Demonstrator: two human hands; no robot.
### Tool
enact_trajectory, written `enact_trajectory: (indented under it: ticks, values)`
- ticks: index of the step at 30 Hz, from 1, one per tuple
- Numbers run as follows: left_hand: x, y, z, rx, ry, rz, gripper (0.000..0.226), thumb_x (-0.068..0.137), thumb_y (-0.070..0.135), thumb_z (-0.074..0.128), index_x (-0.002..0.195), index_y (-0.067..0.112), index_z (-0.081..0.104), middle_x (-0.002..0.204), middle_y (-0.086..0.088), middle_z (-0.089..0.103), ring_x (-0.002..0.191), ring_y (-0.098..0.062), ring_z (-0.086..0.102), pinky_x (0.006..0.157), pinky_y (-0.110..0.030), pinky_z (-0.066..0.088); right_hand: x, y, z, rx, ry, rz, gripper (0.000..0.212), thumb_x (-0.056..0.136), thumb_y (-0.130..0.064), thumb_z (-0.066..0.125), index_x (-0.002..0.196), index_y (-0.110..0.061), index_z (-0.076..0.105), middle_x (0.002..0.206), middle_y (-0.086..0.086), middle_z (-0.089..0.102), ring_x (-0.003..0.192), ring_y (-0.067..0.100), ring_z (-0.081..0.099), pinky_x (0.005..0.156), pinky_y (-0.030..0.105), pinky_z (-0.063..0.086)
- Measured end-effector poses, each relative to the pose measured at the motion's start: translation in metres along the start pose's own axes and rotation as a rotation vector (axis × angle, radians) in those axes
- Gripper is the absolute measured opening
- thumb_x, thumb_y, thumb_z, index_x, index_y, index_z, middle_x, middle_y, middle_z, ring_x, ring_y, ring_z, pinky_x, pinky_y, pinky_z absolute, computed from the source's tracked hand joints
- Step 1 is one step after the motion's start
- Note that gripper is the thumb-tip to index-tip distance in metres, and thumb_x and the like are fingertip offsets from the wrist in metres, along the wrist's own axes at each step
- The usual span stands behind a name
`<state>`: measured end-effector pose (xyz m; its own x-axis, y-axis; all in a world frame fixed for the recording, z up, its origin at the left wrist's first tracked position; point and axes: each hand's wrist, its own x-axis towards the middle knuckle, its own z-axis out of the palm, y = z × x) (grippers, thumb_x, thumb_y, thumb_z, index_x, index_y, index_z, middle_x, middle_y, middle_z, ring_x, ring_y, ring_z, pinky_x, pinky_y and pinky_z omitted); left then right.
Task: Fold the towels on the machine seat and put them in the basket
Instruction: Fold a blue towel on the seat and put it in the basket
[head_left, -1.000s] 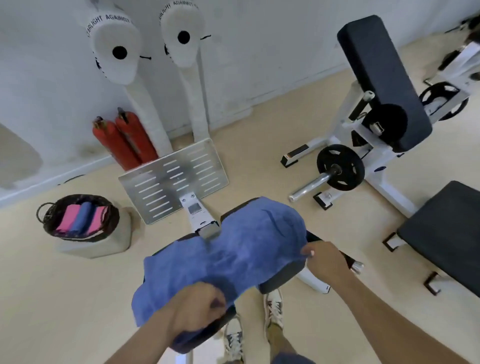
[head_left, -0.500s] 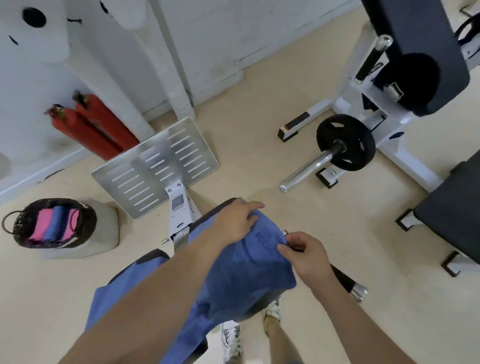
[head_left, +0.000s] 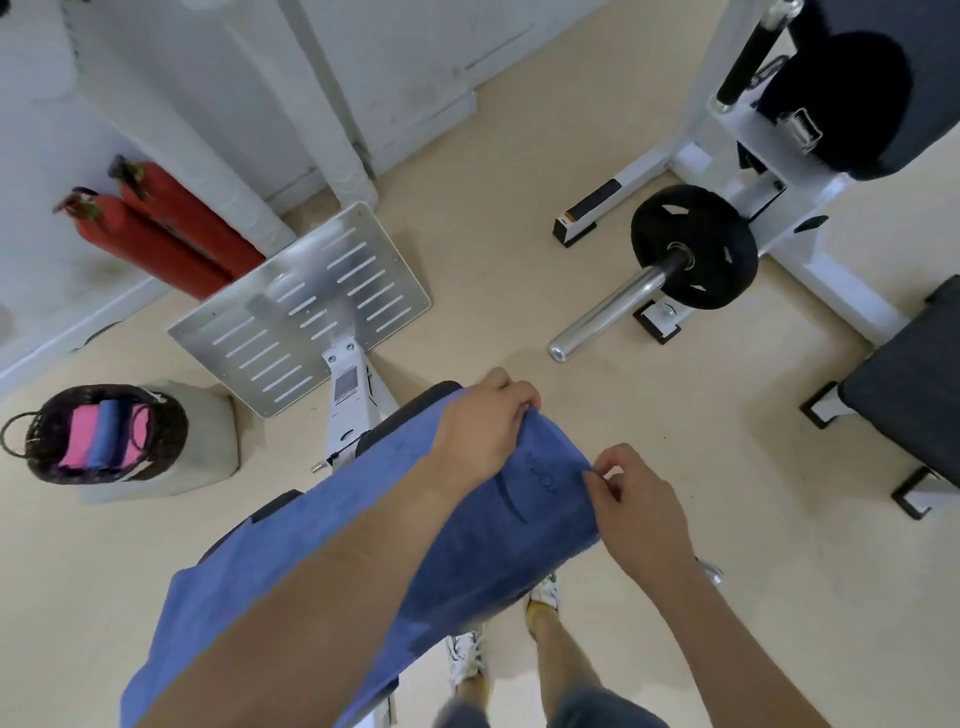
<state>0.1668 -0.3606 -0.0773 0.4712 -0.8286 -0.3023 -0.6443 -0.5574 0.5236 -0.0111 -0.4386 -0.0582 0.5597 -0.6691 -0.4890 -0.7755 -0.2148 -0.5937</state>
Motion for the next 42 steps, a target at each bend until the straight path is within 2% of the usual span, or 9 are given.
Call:
enact_trajectory:
  ticks: [7, 13, 15, 18, 22, 28, 33, 38, 42]
  values:
    - [-0.053, 0.016, -0.001, -0.036, 0.134, -0.135, 0.039, 0.092, 0.024, 0.054, 0.131, 0.027, 0.05, 0.117, -0.001, 0.047, 0.092, -0.017, 0.052, 0.068, -0.036, 0.051, -0.005, 0.0, 0.007, -0.303, 0.052, 0.038, 0.018, 0.101, -0.031, 0.034, 0.094, -0.014, 0.034, 0.057, -0.001, 0.045, 0.052, 0.023, 0.042, 0.051, 0.032, 0.029]
    - [-0.122, 0.008, 0.018, 0.226, 0.058, -0.216, 0.055, 0.086, 0.043, 0.061, 0.137, 0.028, 0.045, 0.136, -0.003, 0.044, 0.11, -0.027, 0.049, 0.068, -0.039, 0.051, 0.004, 0.007, 0.01, -0.43, 0.106, -0.009, 0.018, 0.102, -0.029, 0.034, 0.091, -0.014, 0.033, 0.064, 0.002, 0.051, 0.061, 0.031, 0.049, 0.06, 0.034, 0.035]
    - [-0.122, 0.014, 0.02, 0.294, 0.091, -0.212, 0.056, 0.084, 0.04, 0.064, 0.136, 0.026, 0.048, 0.137, -0.007, 0.048, 0.106, -0.031, 0.054, 0.065, -0.039, 0.049, 0.002, 0.001, 0.011, -0.444, 0.171, -0.049, 0.012, 0.098, -0.023, 0.044, 0.096, -0.011, 0.046, 0.079, 0.005, 0.059, 0.074, 0.033, 0.056, 0.066, 0.037, 0.037]
    - [-0.122, 0.018, 0.016, 0.225, 0.111, -0.227, 0.049, 0.092, 0.035, 0.044, 0.14, 0.025, 0.043, 0.147, -0.007, 0.039, 0.113, -0.032, 0.049, 0.077, -0.041, 0.049, -0.007, -0.023, 0.005, -0.361, 0.183, -0.186, 0.026, 0.088, -0.012, 0.059, 0.114, -0.007, 0.059, 0.113, 0.012, 0.062, 0.103, 0.035, 0.057, 0.078, 0.044, 0.047]
    - [-0.169, 0.01, -0.005, -0.059, 0.252, -0.297, 0.047, 0.088, 0.032, 0.03, 0.118, 0.019, 0.064, 0.127, 0.0, 0.06, 0.103, -0.026, 0.06, 0.077, -0.032, 0.053, -0.027, -0.087, 0.004, -0.368, 0.033, -0.493, 0.035, 0.091, -0.011, 0.054, 0.126, -0.007, 0.057, 0.125, 0.011, 0.061, 0.109, 0.033, 0.058, 0.088, 0.044, 0.049]
    - [-0.288, -0.038, -0.031, -0.38, 0.648, -0.723, 0.022, 0.094, 0.013, 0.052, 0.102, 0.023, 0.07, 0.098, 0.019, 0.065, 0.088, -0.003, 0.059, 0.077, -0.007, 0.039, -0.069, -0.188, 0.068, -0.468, -0.36, -0.79, 0.042, 0.1, -0.025, 0.039, 0.142, -0.02, 0.041, 0.139, -0.005, 0.05, 0.117, 0.021, 0.053, 0.098, 0.039, 0.041]
    - [-0.37, -0.1, -0.028, -0.585, 0.885, -1.1, 0.021, 0.094, 0.017, 0.052, 0.102, 0.028, 0.069, 0.092, 0.016, 0.065, 0.088, -0.009, 0.061, 0.072, -0.017, 0.042, -0.094, -0.237, 0.166, -0.508, -0.609, -0.766, 0.037, 0.098, -0.026, 0.041, 0.135, -0.023, 0.048, 0.131, -0.004, 0.057, 0.117, 0.019, 0.052, 0.095, 0.031, 0.041]
    - [-0.395, -0.152, -0.021, -0.709, 0.76, -1.148, 0.022, 0.098, 0.027, 0.047, 0.113, 0.025, 0.063, 0.094, 0.023, 0.059, 0.084, 0.005, 0.055, 0.066, -0.01, 0.039, -0.095, -0.269, 0.26, -0.71, -0.819, -0.7, 0.032, 0.096, -0.031, 0.041, 0.125, -0.025, 0.054, 0.122, -0.004, 0.06, 0.117, 0.022, 0.052, 0.096, 0.032, 0.041]
    - [-0.393, -0.18, -0.015, -0.906, 0.63, -1.122, 0.025, 0.093, 0.037, 0.053, 0.116, 0.028, 0.058, 0.097, 0.02, 0.059, 0.087, -0.006, 0.057, 0.077, -0.022, 0.043, -0.101, -0.284, 0.319, -0.891, -0.975, -0.822, 0.032, 0.091, -0.021, 0.046, 0.118, -0.031, 0.06, 0.121, -0.006, 0.061, 0.119, 0.018, 0.048, 0.101, 0.043, 0.041]
